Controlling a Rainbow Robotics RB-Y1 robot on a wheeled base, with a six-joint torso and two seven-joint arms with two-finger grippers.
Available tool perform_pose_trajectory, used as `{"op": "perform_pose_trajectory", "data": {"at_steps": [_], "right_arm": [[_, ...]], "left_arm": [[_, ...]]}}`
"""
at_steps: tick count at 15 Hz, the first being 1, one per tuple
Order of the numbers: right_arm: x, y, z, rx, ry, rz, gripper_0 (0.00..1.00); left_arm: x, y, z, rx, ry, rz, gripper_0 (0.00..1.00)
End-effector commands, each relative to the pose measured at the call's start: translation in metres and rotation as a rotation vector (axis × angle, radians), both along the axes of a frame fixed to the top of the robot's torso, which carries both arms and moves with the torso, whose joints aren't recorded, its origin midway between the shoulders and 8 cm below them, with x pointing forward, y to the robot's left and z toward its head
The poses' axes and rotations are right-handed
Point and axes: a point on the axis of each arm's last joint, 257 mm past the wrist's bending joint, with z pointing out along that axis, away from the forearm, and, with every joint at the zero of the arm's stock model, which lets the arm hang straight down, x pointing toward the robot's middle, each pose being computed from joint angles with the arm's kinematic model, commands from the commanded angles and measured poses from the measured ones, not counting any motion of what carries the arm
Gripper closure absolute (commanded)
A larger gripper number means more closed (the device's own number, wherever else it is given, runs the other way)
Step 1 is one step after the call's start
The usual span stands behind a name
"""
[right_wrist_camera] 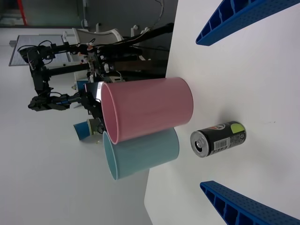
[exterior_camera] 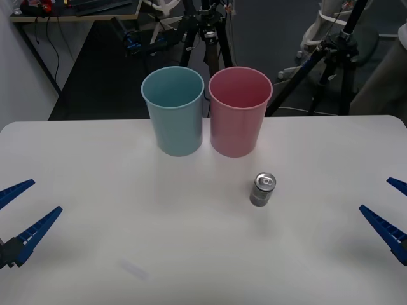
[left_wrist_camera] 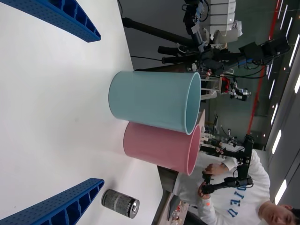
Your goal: Grasp the object on the table and drop it into the matching bin: aluminum can to the light blue bin, PET bottle to the pink bin.
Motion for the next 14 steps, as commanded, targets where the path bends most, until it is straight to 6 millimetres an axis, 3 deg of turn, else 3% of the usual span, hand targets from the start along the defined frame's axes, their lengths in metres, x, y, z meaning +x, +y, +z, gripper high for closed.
{"op": "perform_pose_trajectory", "data": {"at_steps": [1,6,14], "right_arm": [[0.001,-0.006,-0.001,0.022,0.001,-0.024,0.00],[0.003,-0.018,0.009,0.013,-0.014,-0.040,0.00],[-0.054,-0.030,-0.029,-0.190,0.014,-0.004,0.00]], "left_arm": [[0.000,0.000,0.000,0.000,0.000,0.000,0.00],[0.000,0.000,0.000,0.000,0.000,0.000,0.00],[0.000,0.000,0.000,0.000,0.000,0.000,0.00]]}}
